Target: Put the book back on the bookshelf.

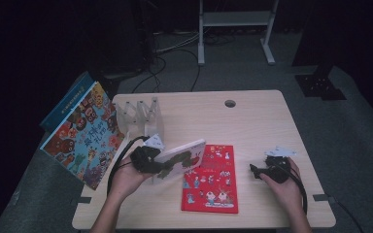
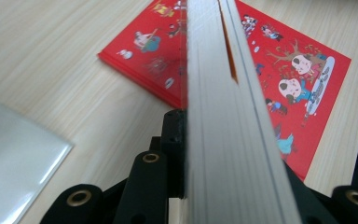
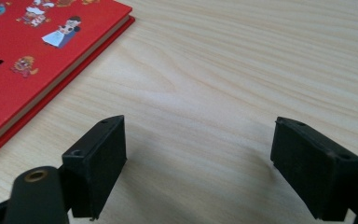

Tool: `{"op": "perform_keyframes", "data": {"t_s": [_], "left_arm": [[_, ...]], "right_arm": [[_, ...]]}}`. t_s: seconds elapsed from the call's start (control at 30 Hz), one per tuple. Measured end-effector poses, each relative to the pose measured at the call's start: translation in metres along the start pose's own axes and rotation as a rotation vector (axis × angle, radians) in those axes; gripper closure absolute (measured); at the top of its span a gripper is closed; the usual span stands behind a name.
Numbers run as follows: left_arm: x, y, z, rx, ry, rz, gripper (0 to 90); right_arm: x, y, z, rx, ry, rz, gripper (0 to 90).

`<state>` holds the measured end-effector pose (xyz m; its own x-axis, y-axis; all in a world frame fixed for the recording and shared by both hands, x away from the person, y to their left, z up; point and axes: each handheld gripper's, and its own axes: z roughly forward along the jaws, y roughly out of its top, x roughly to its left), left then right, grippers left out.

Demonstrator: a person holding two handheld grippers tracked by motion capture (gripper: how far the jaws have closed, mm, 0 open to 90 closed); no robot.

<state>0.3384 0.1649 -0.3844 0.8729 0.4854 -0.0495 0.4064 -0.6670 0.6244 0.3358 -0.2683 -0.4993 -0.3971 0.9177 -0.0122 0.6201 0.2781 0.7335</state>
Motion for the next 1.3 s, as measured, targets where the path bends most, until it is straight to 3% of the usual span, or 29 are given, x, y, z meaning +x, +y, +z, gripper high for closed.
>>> {"op": "perform_keyframes", "data": {"t_s": [0.33, 0.9, 1.1, 1.3], "left_arm": [[0.008, -0.021, -0.038, -0.018, 0.038, -0.042, 75.7], [0.023, -0.072, -0.101, -0.080, 0.130, -0.170, 75.6], [0.032, -0.082, -0.110, -0.084, 0.162, -0.203, 75.6], [0.045, -0.076, -0.105, -0.094, 0.180, -0.220, 75.6]], "right_arm": [[-0.006, -0.001, 0.002, 0.002, -0.010, 0.028, 17.1], [-0.013, -0.002, 0.004, -0.007, -0.027, 0.057, 16.0], [-0.013, -0.002, 0.004, -0.007, -0.029, 0.058, 15.9], [-0.013, -0.001, 0.005, -0.008, -0.029, 0.058, 15.9]]}}
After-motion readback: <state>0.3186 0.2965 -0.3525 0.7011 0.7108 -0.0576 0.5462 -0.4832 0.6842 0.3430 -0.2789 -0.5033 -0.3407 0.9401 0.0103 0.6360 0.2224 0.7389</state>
